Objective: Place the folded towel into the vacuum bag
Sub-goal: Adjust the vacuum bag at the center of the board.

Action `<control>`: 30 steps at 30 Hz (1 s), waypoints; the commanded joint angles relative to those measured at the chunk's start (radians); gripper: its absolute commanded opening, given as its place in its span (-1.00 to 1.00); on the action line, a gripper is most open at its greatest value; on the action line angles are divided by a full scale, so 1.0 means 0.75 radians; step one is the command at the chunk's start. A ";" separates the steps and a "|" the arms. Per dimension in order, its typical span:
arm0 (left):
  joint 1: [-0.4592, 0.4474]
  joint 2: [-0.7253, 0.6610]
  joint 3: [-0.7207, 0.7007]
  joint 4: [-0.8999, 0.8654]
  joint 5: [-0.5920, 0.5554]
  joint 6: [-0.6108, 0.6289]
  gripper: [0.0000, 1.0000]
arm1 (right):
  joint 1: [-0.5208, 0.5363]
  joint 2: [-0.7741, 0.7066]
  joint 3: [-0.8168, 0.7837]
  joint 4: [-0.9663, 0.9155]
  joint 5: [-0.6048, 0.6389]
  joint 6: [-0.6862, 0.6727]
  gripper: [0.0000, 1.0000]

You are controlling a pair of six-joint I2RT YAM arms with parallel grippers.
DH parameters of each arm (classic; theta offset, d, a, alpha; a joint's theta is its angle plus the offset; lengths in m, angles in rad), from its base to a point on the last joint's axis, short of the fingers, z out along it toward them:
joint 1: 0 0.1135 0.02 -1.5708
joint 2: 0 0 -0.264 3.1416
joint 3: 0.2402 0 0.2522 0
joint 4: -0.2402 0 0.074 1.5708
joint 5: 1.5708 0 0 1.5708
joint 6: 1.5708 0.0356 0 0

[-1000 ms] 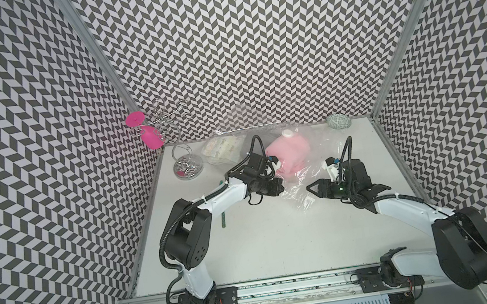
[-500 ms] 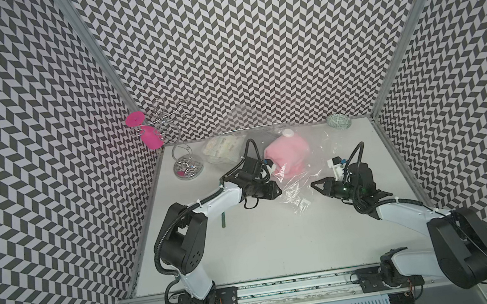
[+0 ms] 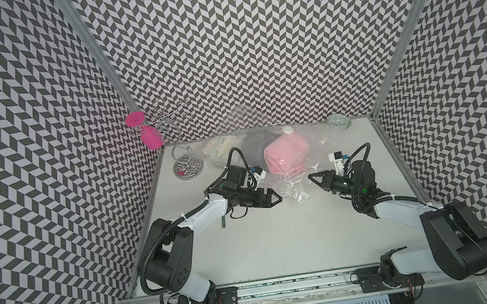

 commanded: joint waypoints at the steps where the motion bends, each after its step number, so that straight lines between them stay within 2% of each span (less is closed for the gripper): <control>1: -0.023 0.025 0.035 0.061 0.164 0.045 0.99 | -0.003 0.014 -0.007 0.226 -0.046 0.119 -0.97; 7: -0.098 0.224 0.260 0.258 0.175 -0.031 0.99 | 0.002 0.004 0.000 0.141 -0.063 0.054 -0.97; 10: -0.135 0.345 0.386 0.251 0.184 -0.075 0.87 | 0.000 0.002 0.005 0.121 -0.078 0.045 -0.97; 11: -0.137 0.359 0.406 0.250 0.167 -0.080 0.77 | 0.001 0.004 0.012 0.104 -0.085 0.035 -0.97; 16: -0.114 0.354 0.393 0.358 0.119 -0.136 -0.35 | -0.011 0.013 0.055 -0.103 -0.122 -0.053 -0.96; 19: -0.096 0.334 0.378 0.386 0.093 -0.185 -0.93 | -0.054 0.000 0.036 -0.196 -0.123 -0.079 -0.96; 20: -0.090 0.326 0.372 0.386 0.092 -0.188 -1.00 | -0.072 -0.008 0.025 -0.225 -0.116 -0.078 -0.96; 27: -0.061 0.200 0.294 0.269 0.118 -0.096 -1.00 | -0.221 -0.024 -0.127 -0.251 -0.101 -0.017 -0.95; 30: -0.064 0.140 0.255 0.192 0.143 -0.056 -1.00 | -0.249 0.013 -0.172 -0.205 -0.119 0.026 -0.83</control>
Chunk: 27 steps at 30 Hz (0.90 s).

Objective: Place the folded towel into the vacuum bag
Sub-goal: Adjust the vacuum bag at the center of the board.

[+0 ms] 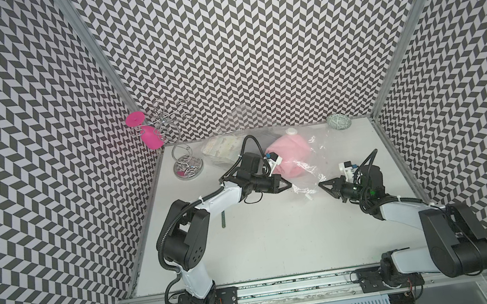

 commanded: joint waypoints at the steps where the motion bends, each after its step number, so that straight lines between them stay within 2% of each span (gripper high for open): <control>1: 0.027 -0.113 -0.041 -0.049 0.017 0.071 -1.00 | -0.050 0.047 -0.061 0.013 0.004 0.053 -0.71; 4: 0.017 -0.137 -0.049 -0.107 -0.040 0.110 -1.00 | -0.060 0.084 -0.072 0.045 -0.007 0.079 -0.02; 7: 0.013 -0.118 -0.031 -0.185 -0.101 0.150 -1.00 | -0.063 0.060 -0.063 0.063 0.003 0.077 0.23; 12: 0.007 -0.096 -0.015 -0.292 -0.209 0.191 -1.00 | -0.069 -0.059 0.008 -0.055 0.084 -0.026 0.33; 19: -0.004 -0.073 -0.024 -0.376 -0.319 0.204 -1.00 | -0.112 -0.252 0.041 -0.341 0.396 -0.107 0.36; 27: -0.016 -0.115 -0.057 -0.393 -0.280 0.232 -1.00 | -0.171 -0.279 0.092 -0.394 0.485 -0.156 0.39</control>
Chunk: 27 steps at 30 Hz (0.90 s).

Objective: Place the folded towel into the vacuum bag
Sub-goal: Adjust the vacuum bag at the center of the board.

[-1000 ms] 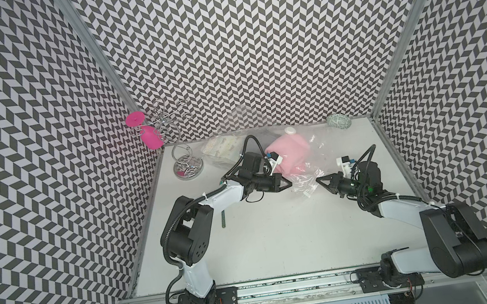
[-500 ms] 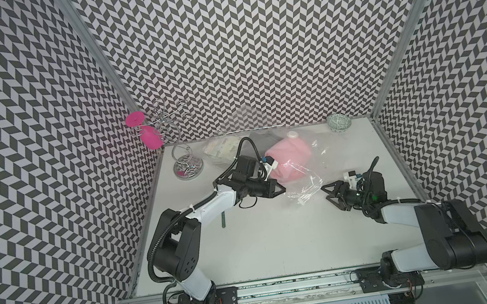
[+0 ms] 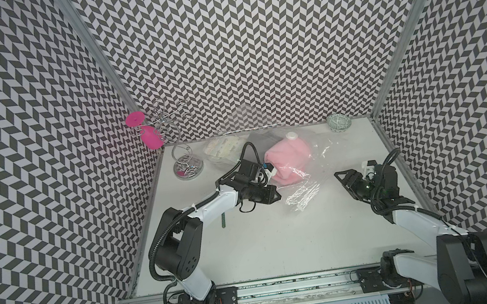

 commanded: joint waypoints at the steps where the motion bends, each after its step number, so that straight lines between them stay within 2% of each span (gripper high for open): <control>1: -0.008 -0.036 -0.010 -0.032 -0.002 0.032 -1.00 | -0.013 0.007 0.064 -0.011 0.078 -0.052 0.40; 8: -0.041 -0.005 -0.026 -0.102 0.032 0.040 -1.00 | -0.014 0.150 0.154 0.108 0.007 -0.092 0.39; 12: -0.085 0.054 -0.002 -0.138 0.023 0.064 -1.00 | -0.002 0.212 0.174 0.071 -0.074 -0.147 0.36; 16: -0.102 0.124 0.046 -0.157 0.022 0.073 -1.00 | 0.064 0.191 0.124 -0.062 -0.134 -0.253 0.28; 20: -0.107 0.188 0.105 -0.171 0.031 0.072 -1.00 | 0.127 0.134 0.024 -0.149 -0.262 -0.331 0.23; 25: -0.117 0.242 0.140 -0.180 0.041 0.064 -1.00 | 0.138 0.128 0.054 -0.363 -0.256 -0.450 0.19; 27: -0.121 0.252 0.137 -0.187 0.041 0.057 -1.00 | 0.142 0.152 0.062 -0.378 -0.279 -0.471 0.17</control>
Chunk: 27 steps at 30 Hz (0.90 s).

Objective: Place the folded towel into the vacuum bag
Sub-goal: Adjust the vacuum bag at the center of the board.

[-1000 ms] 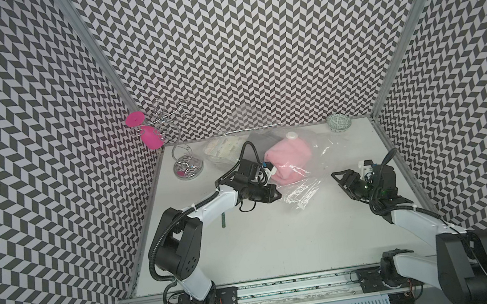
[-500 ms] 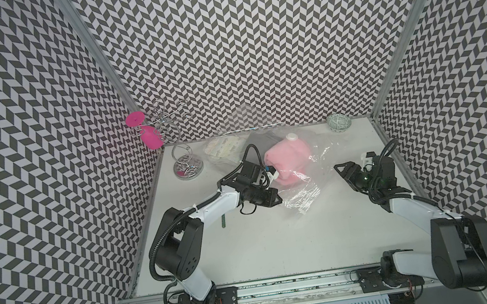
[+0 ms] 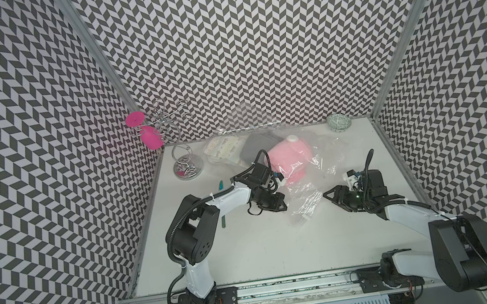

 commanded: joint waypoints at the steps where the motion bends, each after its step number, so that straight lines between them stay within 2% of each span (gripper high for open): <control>1: -0.022 0.022 0.017 -0.035 0.022 0.017 -1.00 | 0.014 -0.005 0.022 -0.034 -0.065 -0.091 0.16; 4: -0.034 0.016 -0.017 -0.045 -0.014 0.031 -1.00 | 0.020 -0.068 0.024 0.060 -0.053 -0.053 0.17; 10: -0.065 -0.012 -0.111 -0.087 -0.117 0.033 -1.00 | 0.018 -0.187 0.175 0.148 0.222 -0.011 0.11; 13: -0.094 -0.018 -0.148 -0.088 -0.155 0.031 -1.00 | 0.018 -0.183 0.245 0.244 0.295 0.019 0.08; 16: -0.115 0.001 -0.140 -0.103 -0.174 0.027 -1.00 | 0.017 -0.094 0.264 0.378 0.276 0.101 0.07; 20: -0.128 0.031 -0.089 -0.145 -0.243 0.040 -1.00 | 0.017 0.138 0.298 0.422 0.207 0.194 0.12; 24: -0.126 0.009 -0.064 -0.159 -0.278 0.048 -1.00 | -0.009 0.266 0.179 0.588 0.252 0.344 0.17; 27: -0.121 -0.017 -0.070 -0.171 -0.282 0.049 -1.00 | -0.037 0.320 0.121 0.551 0.342 0.419 0.19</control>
